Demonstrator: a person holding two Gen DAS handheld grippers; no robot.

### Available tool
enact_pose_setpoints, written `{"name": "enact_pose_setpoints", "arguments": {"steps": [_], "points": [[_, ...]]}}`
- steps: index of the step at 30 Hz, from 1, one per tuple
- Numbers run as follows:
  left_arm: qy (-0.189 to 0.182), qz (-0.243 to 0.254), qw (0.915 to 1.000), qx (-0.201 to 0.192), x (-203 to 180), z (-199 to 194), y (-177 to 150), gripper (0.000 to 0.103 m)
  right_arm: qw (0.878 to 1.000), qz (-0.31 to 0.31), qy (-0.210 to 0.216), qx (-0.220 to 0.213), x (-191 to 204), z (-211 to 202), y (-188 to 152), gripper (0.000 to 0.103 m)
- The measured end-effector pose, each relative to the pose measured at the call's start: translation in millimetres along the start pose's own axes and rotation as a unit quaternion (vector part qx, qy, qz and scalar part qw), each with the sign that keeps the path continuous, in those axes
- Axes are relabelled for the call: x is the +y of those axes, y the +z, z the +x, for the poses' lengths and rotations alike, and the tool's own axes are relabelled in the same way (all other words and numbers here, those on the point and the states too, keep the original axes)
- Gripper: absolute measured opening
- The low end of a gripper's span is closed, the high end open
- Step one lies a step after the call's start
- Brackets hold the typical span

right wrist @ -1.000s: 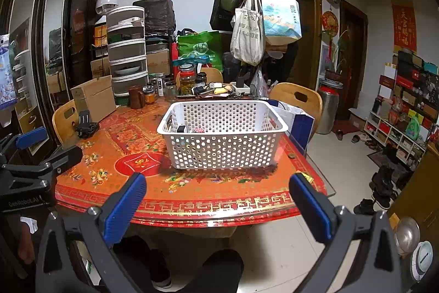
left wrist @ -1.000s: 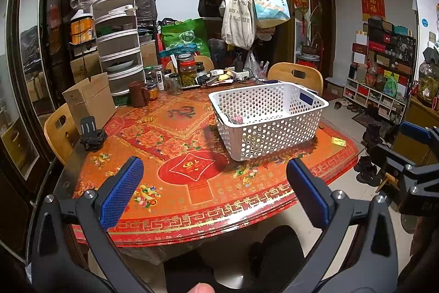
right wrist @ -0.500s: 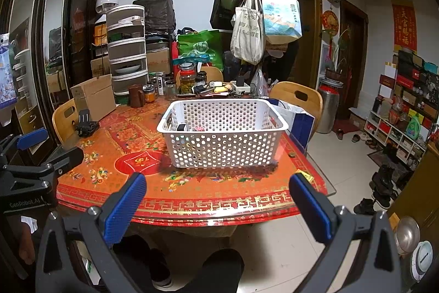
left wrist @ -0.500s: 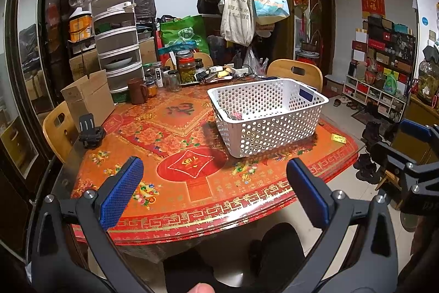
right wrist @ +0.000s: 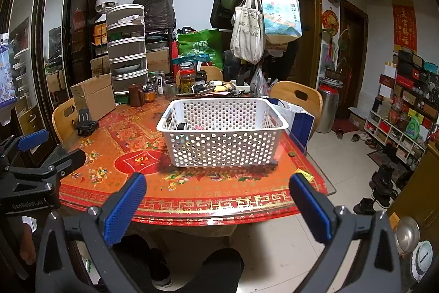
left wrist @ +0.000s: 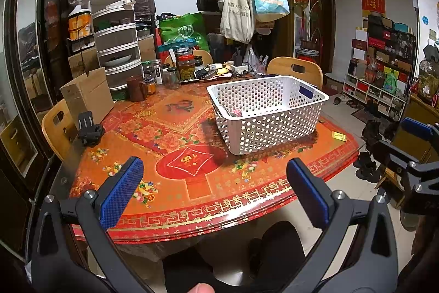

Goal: Organize rigid objects

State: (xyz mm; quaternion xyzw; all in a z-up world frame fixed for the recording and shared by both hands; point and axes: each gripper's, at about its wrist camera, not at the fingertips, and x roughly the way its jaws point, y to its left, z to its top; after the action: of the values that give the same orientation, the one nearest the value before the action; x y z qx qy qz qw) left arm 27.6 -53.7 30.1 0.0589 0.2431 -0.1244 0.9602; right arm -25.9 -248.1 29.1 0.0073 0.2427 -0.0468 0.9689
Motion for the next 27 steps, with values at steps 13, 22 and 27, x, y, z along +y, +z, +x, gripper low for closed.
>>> {"name": "enact_pose_setpoints", "arguments": {"steps": [13, 22, 27], "points": [[-0.001, 0.001, 1.0000, 0.004, -2.9, 3.0, -3.5, 0.103, 1.000, -0.003, 0.001, 0.004, 2.7, 3.2, -3.4, 0.103], [-0.001, 0.000, 1.0000, 0.005, -5.6, 4.1, -4.5, 0.103, 1.000, -0.004, 0.001, 0.004, 3.1, 3.1, -3.9, 0.103], [-0.001, 0.002, 1.0000, 0.007, -5.2, 4.2, -5.1, 0.103, 1.000, -0.004, 0.003, 0.004, 3.7, 3.8, -5.0, 0.103]]}}
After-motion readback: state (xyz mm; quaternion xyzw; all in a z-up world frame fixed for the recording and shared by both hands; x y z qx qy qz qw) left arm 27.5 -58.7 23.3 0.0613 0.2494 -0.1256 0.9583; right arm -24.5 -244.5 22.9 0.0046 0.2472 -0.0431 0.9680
